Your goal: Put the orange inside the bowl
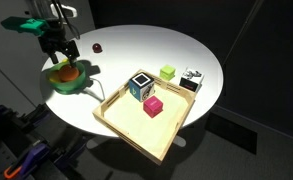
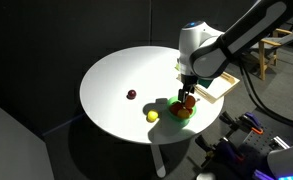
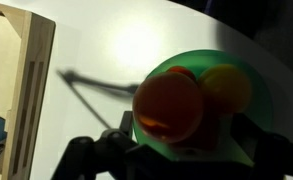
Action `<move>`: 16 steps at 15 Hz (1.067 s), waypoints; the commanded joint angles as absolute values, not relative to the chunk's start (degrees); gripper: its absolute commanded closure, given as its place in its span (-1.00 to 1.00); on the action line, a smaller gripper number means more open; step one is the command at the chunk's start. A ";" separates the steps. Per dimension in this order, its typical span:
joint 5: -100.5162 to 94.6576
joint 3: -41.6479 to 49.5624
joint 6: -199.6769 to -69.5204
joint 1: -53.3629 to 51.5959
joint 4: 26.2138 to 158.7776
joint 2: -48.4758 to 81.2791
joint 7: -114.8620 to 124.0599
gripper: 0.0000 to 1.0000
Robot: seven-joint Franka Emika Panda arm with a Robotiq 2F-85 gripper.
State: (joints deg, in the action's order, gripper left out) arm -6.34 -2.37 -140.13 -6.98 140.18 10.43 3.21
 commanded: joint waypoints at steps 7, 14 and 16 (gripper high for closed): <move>-6.49 -5.38 -136.98 -8.10 136.92 6.06 4.55 -1.00; -3.92 -7.29 -127.66 -9.00 132.86 5.19 6.60 -1.00; -3.51 -7.51 -126.88 -8.96 132.53 4.90 6.00 -1.00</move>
